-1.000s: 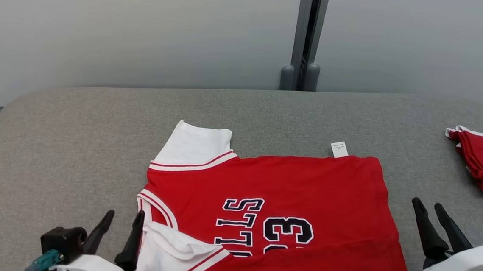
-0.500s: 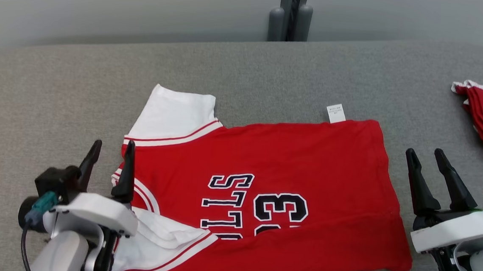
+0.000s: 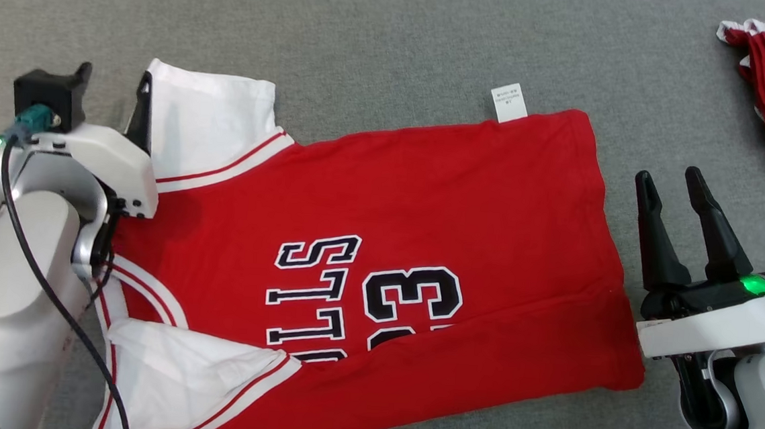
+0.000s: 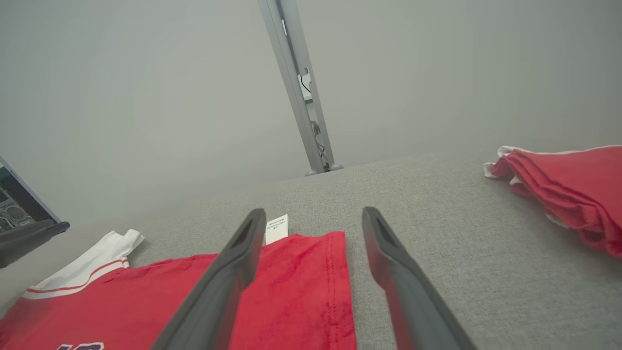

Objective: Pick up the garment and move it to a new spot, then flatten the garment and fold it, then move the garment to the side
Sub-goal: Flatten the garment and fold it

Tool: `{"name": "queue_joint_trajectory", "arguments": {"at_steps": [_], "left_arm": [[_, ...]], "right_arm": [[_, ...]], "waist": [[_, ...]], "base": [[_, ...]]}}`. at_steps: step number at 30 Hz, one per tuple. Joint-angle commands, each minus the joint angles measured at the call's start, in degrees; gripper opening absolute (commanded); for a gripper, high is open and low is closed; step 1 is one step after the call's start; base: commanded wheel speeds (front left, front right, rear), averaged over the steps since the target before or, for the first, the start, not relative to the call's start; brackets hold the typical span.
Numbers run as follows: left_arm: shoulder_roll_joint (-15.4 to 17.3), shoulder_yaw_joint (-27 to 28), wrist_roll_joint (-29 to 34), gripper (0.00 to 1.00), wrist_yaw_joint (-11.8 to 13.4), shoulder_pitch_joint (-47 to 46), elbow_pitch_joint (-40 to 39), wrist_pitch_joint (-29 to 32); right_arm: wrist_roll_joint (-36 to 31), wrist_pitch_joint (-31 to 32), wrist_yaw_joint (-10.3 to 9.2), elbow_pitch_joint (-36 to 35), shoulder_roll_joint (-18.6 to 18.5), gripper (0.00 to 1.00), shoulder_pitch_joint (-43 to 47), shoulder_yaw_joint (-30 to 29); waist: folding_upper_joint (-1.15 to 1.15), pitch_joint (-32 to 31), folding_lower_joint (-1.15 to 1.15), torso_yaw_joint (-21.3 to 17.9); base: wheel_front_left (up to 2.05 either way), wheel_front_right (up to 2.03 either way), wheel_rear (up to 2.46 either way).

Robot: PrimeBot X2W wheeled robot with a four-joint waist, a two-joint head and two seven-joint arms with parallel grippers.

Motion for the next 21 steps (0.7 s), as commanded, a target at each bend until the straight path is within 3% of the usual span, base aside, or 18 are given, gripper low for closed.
{"name": "queue_joint_trajectory", "arguments": {"at_steps": [1, 15, 16, 17, 18, 19, 21], "left_arm": [[0.5, -0.2, 0.7, 1.00, -0.2, -1.9, 1.3, 0.5], [1.2, -4.3, 3.2, 1.00, -3.6, -13.4, 16.3, 4.0], [0.9, -4.3, 2.9, 0.91, -4.2, -13.8, 17.0, 4.2], [0.6, -4.4, 2.6, 0.44, -4.9, -14.2, 17.6, 4.3], [0.3, -4.6, 2.4, 0.07, -5.7, -14.6, 18.2, 4.3], [0.0, -4.8, 2.3, 0.00, -6.2, -14.9, 18.7, 4.3], [-0.4, -4.9, 2.0, 0.00, -6.7, -15.2, 19.2, 4.4]], "right_arm": [[-0.5, -0.3, 0.00, -0.4, 0.1, 1.00, -0.9, 0.1], [-1.9, -0.3, 0.00, -1.2, 1.3, 1.00, -1.5, -0.5], [-1.9, -0.3, 0.00, -1.1, 1.4, 1.00, -1.6, -0.5], [-1.9, -0.3, 0.00, -1.0, 1.4, 1.00, -1.6, -0.6], [-2.0, -0.3, 0.00, -0.9, 1.4, 1.00, -1.7, -0.6], [-2.2, -0.3, 0.00, -0.8, 1.3, 1.00, -1.7, -0.8], [-2.3, -0.3, 0.00, -0.7, 1.2, 1.00, -1.9, -0.9]], "waist": [[0.00, 2.4, 0.00, -1.8], [0.00, 5.7, 0.00, -3.5], [0.00, 5.8, 0.00, -3.5], [0.00, 5.9, 0.00, -3.4], [0.00, 5.9, 0.00, -3.3], [0.00, 5.9, 0.00, -3.1], [0.00, 5.9, 0.00, -2.9]], "base": [[0.00, 0.00, 0.00], [0.00, 0.00, 0.00], [0.00, 0.00, 0.00], [0.00, 0.00, 0.00], [0.00, 0.00, 0.00], [0.00, 0.00, 0.00], [0.00, 0.00, 0.00]]}}
